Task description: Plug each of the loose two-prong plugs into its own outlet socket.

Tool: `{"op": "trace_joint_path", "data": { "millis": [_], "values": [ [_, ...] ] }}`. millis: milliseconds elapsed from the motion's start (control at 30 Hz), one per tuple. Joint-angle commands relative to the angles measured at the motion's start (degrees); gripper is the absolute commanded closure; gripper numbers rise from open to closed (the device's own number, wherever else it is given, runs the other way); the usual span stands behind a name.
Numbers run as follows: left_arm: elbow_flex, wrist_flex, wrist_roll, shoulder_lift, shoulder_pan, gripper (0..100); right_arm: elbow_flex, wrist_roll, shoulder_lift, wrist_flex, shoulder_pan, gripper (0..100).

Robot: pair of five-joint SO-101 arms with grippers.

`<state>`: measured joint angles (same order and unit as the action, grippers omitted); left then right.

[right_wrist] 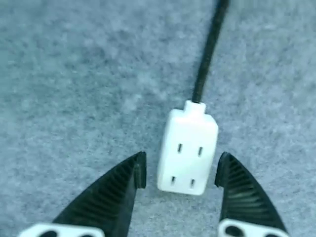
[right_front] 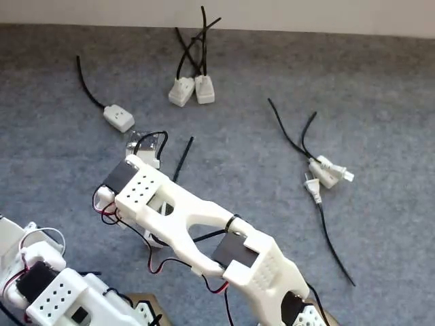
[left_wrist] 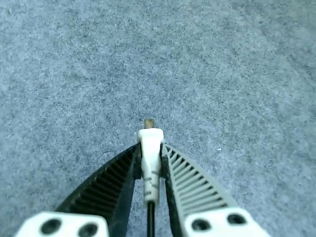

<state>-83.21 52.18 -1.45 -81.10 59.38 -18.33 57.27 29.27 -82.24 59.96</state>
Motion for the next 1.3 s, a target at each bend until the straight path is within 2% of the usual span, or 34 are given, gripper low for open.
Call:
{"op": "trace_joint_path", "data": {
  "millis": [0, 167, 300, 667, 767, 1000, 1100, 1267],
  "values": [
    [0.31, -0.97, 0.09, -0.48, -0.92, 99, -1.71, 0.35, 2.07, 2.51, 0.13, 77.1],
    [0.31, -0.97, 0.09, -0.48, -0.92, 99, -3.74, 0.53, 6.99, 2.86, -0.13, 78.5],
    [0.31, -1.05, 0.09, -0.48, -0.92, 99, -5.14, 0.26, 7.43, 2.77, -2.15, 93.5],
    [0.31, -1.05, 0.09, -0.48, -0.92, 99, -8.75, -1.14, 7.43, 2.86, -15.16, 91.5],
    [0.04, -1.05, 0.09, -0.48, -0.92, 99, -11.21, -9.76, 7.78, 3.03, -18.95, 91.5],
    [-0.13, -1.14, 0.09, -0.48, -1.01, 99, -12.44, -39.56, 7.96, 3.47, -21.76, 91.5],
    [-0.22, -1.14, 0.09, -0.48, -1.8, 99, -12.09, -43.69, 8.04, 6.37, -21.49, 91.5],
    [-0.22, -1.14, 0.09, -0.48, -4.62, 99, -12.7, -43.87, 11.56, 6.73, -21.58, 90.4]
  ]
}}
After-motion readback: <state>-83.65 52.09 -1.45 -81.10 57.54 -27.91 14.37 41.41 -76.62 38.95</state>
